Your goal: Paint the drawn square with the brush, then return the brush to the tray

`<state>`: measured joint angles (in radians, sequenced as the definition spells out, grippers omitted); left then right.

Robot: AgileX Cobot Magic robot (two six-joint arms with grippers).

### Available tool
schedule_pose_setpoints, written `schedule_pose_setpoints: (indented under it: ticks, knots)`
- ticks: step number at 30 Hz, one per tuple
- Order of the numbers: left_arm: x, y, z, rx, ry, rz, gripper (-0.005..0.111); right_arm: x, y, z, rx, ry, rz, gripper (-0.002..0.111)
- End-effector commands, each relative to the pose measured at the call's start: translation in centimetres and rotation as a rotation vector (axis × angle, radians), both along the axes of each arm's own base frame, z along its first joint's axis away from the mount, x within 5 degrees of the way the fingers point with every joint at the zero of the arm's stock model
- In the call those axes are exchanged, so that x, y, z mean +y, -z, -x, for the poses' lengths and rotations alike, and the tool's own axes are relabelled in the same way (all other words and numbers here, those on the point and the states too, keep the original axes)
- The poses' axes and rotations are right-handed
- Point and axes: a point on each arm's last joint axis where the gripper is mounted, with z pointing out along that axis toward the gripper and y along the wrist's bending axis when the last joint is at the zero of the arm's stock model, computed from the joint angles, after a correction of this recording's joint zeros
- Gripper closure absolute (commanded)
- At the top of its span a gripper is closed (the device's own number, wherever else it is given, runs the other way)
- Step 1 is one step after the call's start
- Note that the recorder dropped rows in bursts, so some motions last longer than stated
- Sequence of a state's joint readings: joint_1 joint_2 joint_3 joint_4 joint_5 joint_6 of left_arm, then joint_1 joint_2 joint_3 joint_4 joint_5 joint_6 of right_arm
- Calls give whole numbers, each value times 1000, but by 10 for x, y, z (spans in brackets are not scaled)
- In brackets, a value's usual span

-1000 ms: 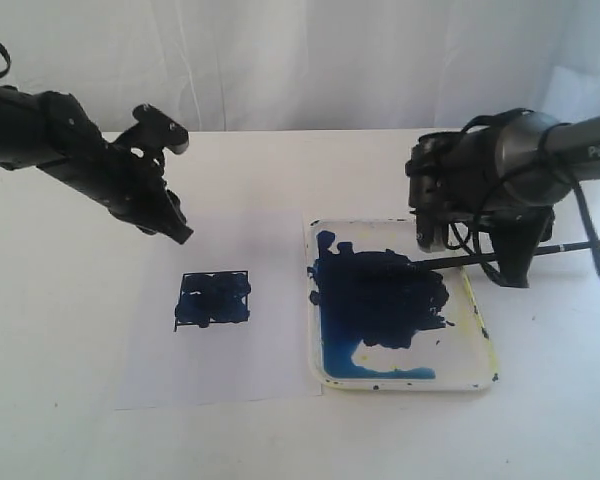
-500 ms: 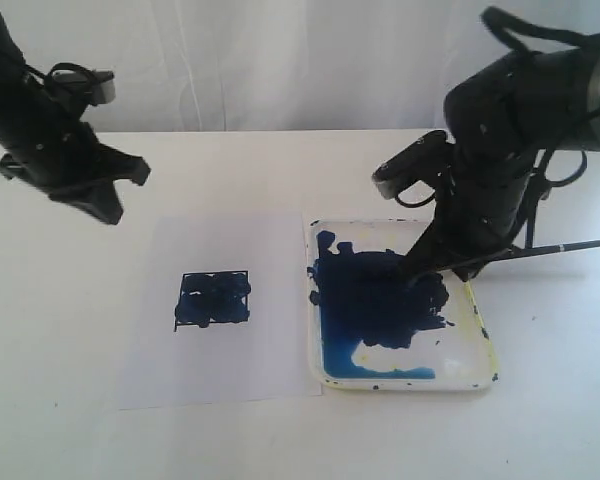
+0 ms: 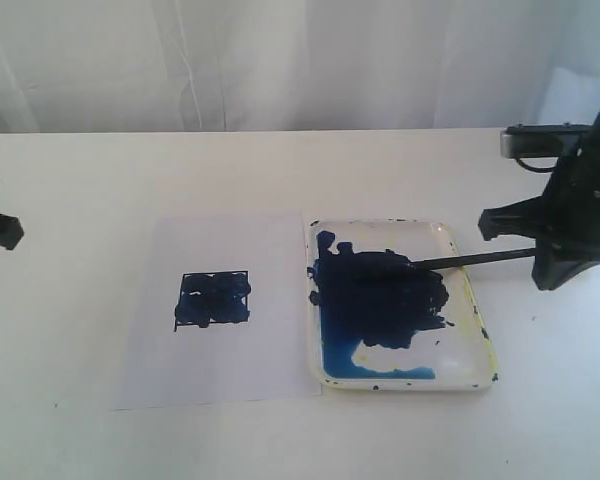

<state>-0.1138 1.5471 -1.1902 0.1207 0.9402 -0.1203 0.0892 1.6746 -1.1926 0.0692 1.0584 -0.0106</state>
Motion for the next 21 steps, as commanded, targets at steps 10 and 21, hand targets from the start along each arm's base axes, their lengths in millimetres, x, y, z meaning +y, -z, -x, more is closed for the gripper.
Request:
schedule_pose_setpoints:
  ticks: [10, 21]
  knots:
    - [20, -61, 137, -265, 15, 15, 107, -24, -78, 141, -364, -74, 39, 108]
    - [33, -83, 284, -796, 10, 46, 107, -29, -132, 299, -1087, -50, 28, 108]
